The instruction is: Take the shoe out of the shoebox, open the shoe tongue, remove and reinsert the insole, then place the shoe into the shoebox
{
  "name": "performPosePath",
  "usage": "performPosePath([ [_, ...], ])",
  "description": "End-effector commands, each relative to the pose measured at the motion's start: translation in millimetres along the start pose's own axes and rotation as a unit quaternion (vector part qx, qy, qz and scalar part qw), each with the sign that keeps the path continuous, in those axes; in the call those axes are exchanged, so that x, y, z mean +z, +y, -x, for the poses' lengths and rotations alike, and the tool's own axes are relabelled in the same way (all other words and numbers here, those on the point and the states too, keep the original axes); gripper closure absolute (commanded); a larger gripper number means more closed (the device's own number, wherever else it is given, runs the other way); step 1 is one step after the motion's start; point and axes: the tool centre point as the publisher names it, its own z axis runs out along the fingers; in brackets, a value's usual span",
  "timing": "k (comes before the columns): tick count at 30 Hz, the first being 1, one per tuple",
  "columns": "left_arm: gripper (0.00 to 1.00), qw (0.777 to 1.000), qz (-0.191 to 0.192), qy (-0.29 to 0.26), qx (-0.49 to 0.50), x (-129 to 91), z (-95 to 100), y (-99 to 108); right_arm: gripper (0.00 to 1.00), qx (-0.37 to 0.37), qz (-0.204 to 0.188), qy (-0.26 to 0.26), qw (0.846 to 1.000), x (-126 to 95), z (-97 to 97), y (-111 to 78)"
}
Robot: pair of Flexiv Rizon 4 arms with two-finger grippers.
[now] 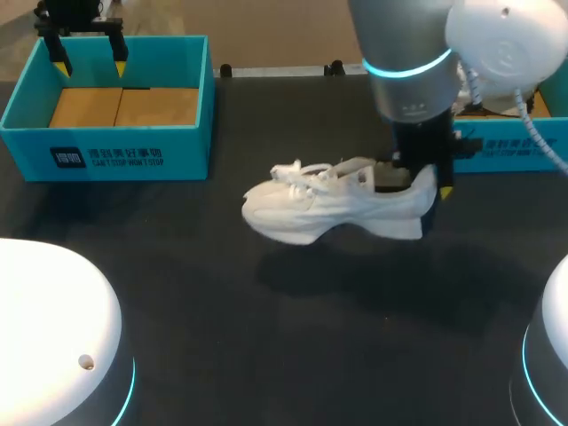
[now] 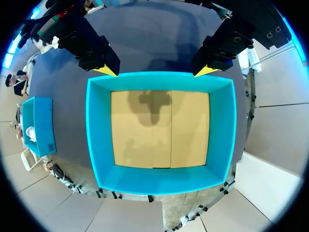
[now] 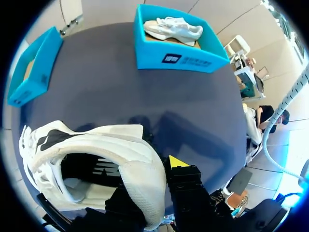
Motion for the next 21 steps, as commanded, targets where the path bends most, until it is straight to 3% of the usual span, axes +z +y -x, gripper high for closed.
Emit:
performPosePath([
  [1, 0.00, 1.000, 0.000, 0.000, 0.000, 0.0, -0.1, 0.1, 1.00, -0.004, 0.009, -0.014, 1.000, -8.8, -34.2, -19.2],
  [13, 0.00, 1.000, 0.000, 0.000, 0.000, 0.0, -0.1, 0.1, 1.00, -0.029, 0.003, -0.029, 0.999, -12.8, -80.7, -65.5],
  [21, 0.00, 1.000, 0.000, 0.000, 0.000, 0.0, -0.1, 0.1, 1.00, -0.023, 0.005, -0.017, 1.000, 5.5, -81.5, -73.6],
])
